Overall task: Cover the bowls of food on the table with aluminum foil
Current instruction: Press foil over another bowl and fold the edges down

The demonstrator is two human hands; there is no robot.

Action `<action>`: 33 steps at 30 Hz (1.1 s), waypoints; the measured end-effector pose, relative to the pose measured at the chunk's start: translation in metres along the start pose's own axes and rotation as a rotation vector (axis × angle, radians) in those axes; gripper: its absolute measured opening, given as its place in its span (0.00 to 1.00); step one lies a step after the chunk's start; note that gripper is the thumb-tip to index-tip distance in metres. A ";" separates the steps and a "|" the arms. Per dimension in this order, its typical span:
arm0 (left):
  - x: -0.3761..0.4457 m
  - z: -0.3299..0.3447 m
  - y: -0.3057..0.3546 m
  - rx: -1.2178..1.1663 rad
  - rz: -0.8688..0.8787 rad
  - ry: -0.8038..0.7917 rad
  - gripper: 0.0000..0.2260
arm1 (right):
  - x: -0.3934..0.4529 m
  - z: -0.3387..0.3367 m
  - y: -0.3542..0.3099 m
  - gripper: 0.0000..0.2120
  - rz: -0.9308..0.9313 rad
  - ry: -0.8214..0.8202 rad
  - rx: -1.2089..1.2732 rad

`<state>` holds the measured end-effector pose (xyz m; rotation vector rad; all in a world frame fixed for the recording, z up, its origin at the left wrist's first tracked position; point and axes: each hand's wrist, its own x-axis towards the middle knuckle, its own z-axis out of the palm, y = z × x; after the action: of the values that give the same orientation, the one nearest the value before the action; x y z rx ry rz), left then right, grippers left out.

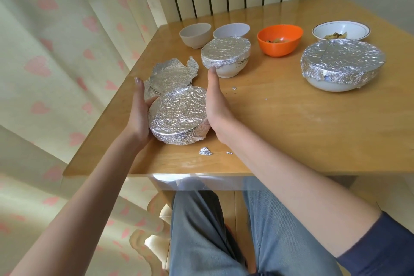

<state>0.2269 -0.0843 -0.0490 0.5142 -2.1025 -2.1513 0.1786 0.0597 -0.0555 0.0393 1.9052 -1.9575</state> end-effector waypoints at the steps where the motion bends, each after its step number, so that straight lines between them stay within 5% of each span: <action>1: 0.001 -0.001 0.000 -0.001 -0.005 -0.007 0.38 | -0.001 0.000 0.000 0.41 0.002 -0.012 0.000; 6: 0.004 -0.025 -0.001 0.034 0.031 -0.129 0.40 | -0.006 -0.019 0.003 0.34 -0.139 0.049 0.247; 11: -0.009 -0.046 0.030 0.560 0.509 -0.304 0.30 | -0.051 -0.057 0.030 0.06 -0.450 0.109 -0.348; 14: -0.016 -0.026 0.059 1.165 0.508 -0.537 0.44 | -0.073 -0.057 0.037 0.16 -0.584 -0.003 -0.795; 19: -0.001 0.018 0.071 1.726 0.375 -0.772 0.58 | -0.071 -0.030 0.049 0.33 -0.732 0.285 -1.154; 25: 0.001 0.028 0.073 1.650 0.307 -0.856 0.49 | -0.062 -0.025 0.048 0.27 -0.852 0.497 -1.024; 33: 0.003 0.027 0.071 1.613 0.317 -0.850 0.49 | -0.054 -0.036 0.038 0.18 -0.854 0.287 -0.962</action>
<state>0.2041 -0.0626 0.0198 -0.8271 -3.5440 -0.0001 0.2301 0.1093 -0.0781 -0.9310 3.2112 -1.1895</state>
